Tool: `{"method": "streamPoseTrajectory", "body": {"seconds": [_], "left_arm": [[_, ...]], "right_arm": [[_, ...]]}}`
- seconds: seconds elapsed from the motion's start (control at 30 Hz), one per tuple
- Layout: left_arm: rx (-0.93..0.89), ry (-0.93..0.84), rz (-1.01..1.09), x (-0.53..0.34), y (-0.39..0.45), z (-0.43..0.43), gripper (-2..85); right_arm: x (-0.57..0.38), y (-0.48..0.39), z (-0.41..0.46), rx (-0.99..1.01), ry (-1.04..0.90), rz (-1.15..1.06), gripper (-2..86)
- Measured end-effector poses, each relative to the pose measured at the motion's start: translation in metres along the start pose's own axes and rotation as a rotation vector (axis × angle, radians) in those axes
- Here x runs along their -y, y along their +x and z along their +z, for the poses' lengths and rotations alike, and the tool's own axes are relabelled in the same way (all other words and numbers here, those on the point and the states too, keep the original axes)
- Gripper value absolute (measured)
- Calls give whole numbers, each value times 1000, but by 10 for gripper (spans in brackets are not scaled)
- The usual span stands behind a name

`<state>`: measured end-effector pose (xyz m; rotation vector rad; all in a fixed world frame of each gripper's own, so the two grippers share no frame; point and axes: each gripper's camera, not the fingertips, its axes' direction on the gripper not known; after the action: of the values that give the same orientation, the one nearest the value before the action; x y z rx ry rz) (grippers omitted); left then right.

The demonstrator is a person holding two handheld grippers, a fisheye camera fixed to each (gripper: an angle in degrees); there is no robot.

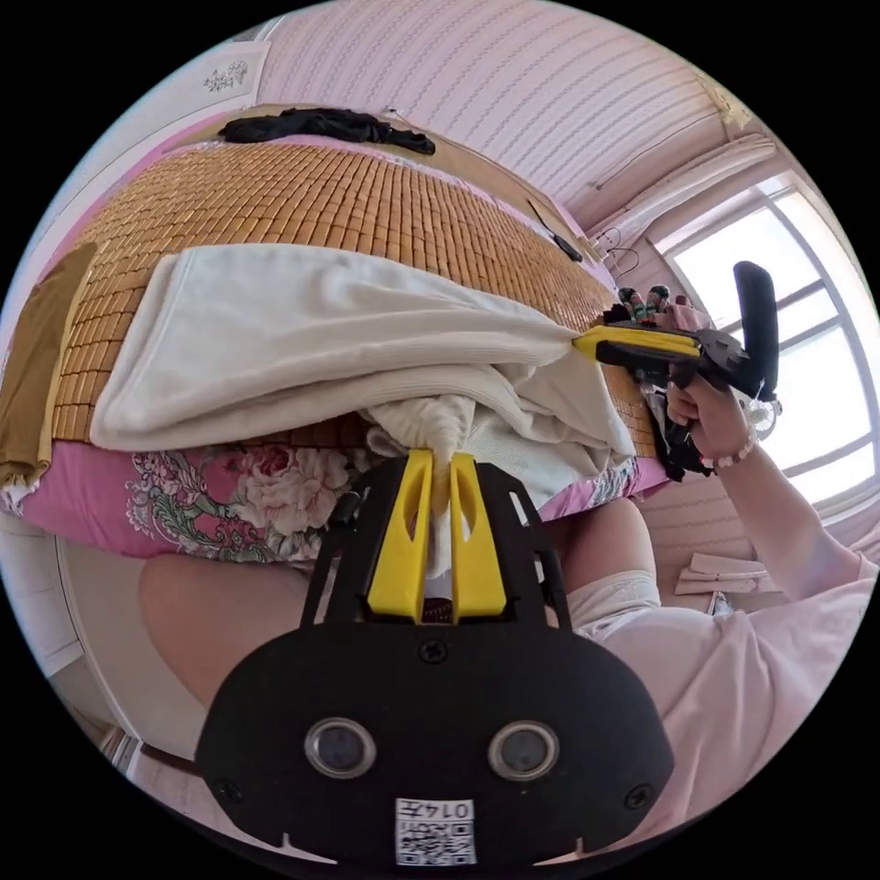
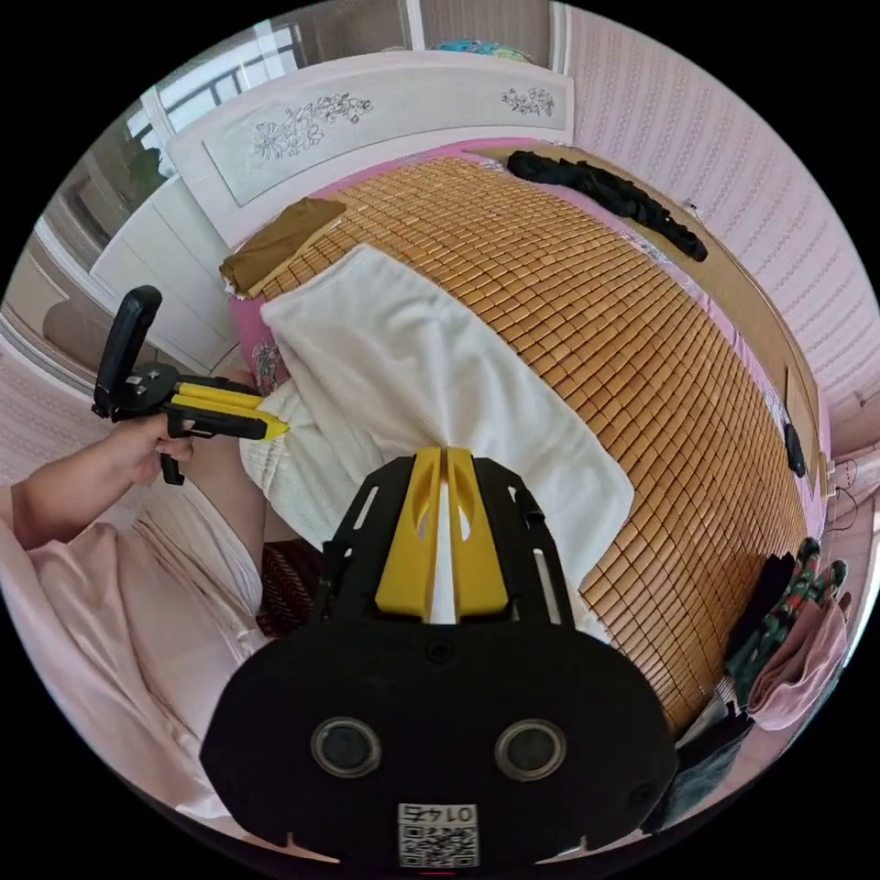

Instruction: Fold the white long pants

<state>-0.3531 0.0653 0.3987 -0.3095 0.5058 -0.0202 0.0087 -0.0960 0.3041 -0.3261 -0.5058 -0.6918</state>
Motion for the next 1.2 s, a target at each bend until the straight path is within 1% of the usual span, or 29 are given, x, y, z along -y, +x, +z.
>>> {"method": "streamPoseTrajectory", "body": {"seconds": [0.07,0.1,0.13,0.2,0.27,0.3,0.33,0.37,0.4,0.43,0.47,0.5,0.57,0.6,0.63,0.67,0.73,0.8,0.87,0.9,0.97,1.0,1.03,1.07,1.13,1.2], "left_arm": [[24,76,32,11,3,-36,14],[28,102,39,14,4,-47,12],[31,148,63,21,4,-71,9],[54,205,115,26,10,-108,8],[131,303,211,17,21,-159,10],[151,327,229,11,22,-171,11],[165,358,250,-2,21,-190,16],[154,369,245,-17,13,-203,21],[144,365,232,-24,7,-205,24],[138,337,185,-38,-9,-202,30],[160,275,116,-52,-29,-187,36],[175,230,76,-60,-41,-175,38],[174,-5,-110,-91,-90,-117,43],[159,-71,-161,-100,-101,-103,44],[97,-136,-214,-118,-116,-82,43],[25,-85,-252,-135,-123,-77,42],[-15,-21,-283,-151,-125,-83,41],[10,-16,-268,-156,-121,-93,40],[38,-16,-230,-161,-111,-106,39],[49,-18,-217,-162,-109,-109,39],[93,-29,-168,-170,-99,-120,40],[97,-33,-161,-172,-97,-122,40],[101,-32,-156,-179,-95,-126,41],[98,-29,-162,-187,-94,-130,41],[81,-20,-188,-200,-95,-137,44],[74,9,-212,-215,-96,-147,50]], "right_arm": [[-8,53,-52,136,157,172,1],[-12,66,-66,175,204,207,1],[-25,89,-93,236,294,269,1],[-53,113,-129,264,408,321,1],[-112,132,-162,266,552,388,2],[-130,136,-166,260,578,417,2],[-169,144,-169,241,615,494,3],[-209,152,-161,226,625,591,3],[-230,155,-154,221,617,643,4],[-268,163,-132,222,566,757,5],[-303,169,-106,247,473,883,5],[-318,170,-93,265,425,930,6],[-357,163,-53,299,259,1033,7],[-360,160,-46,299,225,1041,7],[-360,152,-37,285,177,1037,8],[-352,144,-34,258,159,1000,10],[-332,132,-40,194,174,938,12],[-303,118,-50,87,177,844,16],[-260,97,-56,-47,161,697,27],[-249,91,-56,-73,152,665,30],[-201,60,-44,-156,76,508,55],[-191,51,-40,-181,54,464,66],[-173,33,-32,-230,23,406,94],[-161,17,-26,-253,16,366,127],[-150,-8,-21,-219,39,283,150],[-144,-32,-17,-172,64,211,150]]}}
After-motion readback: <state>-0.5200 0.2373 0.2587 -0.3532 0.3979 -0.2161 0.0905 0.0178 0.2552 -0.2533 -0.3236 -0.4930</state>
